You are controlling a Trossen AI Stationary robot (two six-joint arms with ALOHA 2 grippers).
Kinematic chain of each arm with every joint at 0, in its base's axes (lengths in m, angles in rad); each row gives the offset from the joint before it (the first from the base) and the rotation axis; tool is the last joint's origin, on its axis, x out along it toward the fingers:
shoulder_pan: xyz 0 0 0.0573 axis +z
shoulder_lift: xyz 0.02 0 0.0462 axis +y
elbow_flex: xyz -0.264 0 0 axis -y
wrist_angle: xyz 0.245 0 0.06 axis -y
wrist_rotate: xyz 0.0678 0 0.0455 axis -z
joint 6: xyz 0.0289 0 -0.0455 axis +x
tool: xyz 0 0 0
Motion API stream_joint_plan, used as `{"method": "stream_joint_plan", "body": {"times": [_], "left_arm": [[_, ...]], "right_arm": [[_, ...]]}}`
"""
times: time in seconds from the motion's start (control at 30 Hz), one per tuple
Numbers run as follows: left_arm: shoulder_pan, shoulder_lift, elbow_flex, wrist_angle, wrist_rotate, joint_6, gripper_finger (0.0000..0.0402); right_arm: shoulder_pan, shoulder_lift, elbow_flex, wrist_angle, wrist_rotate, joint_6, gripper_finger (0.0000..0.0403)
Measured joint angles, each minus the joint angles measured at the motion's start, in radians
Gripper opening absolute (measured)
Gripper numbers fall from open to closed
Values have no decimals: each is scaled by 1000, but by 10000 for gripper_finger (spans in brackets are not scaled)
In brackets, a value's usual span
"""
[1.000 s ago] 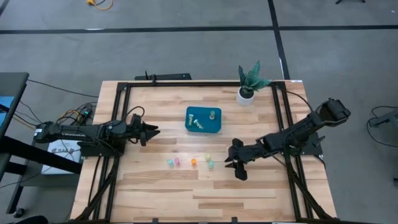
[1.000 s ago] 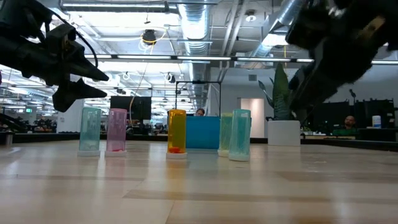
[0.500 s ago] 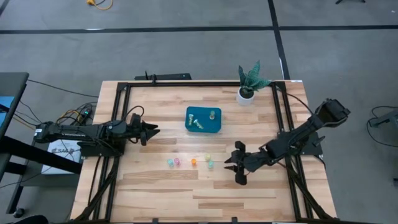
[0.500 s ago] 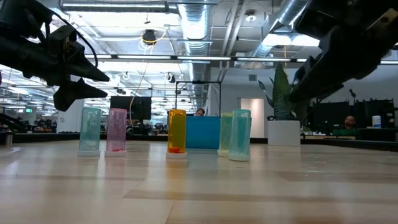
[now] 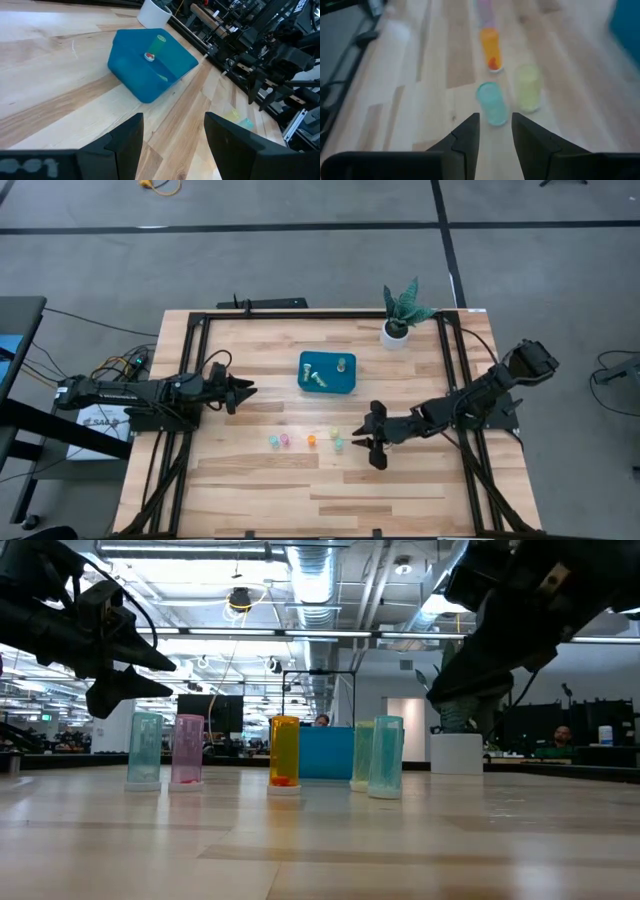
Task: Pick and place pill bottles into a basket
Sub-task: Put the blue medicine bottle into the blue bin
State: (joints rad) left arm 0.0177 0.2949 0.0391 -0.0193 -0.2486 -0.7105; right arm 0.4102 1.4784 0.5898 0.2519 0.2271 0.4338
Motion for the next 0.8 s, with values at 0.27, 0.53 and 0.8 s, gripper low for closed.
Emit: {"method": "stream_joint_plan", "body": {"times": [0.27, 0.53, 0.8], "left_arm": [[0, 0, 0, -1, -1, 50, 199], [0, 0, 0, -1, -1, 52, 199], [0, 0, 0, -2, -2, 52, 199]], "right_arm": [[-59, 0, 0, 101, -200, -23, 171], [-98, 0, 0, 103, -201, -22, 262], [-125, 0, 0, 89, -200, 5, 270]]}}
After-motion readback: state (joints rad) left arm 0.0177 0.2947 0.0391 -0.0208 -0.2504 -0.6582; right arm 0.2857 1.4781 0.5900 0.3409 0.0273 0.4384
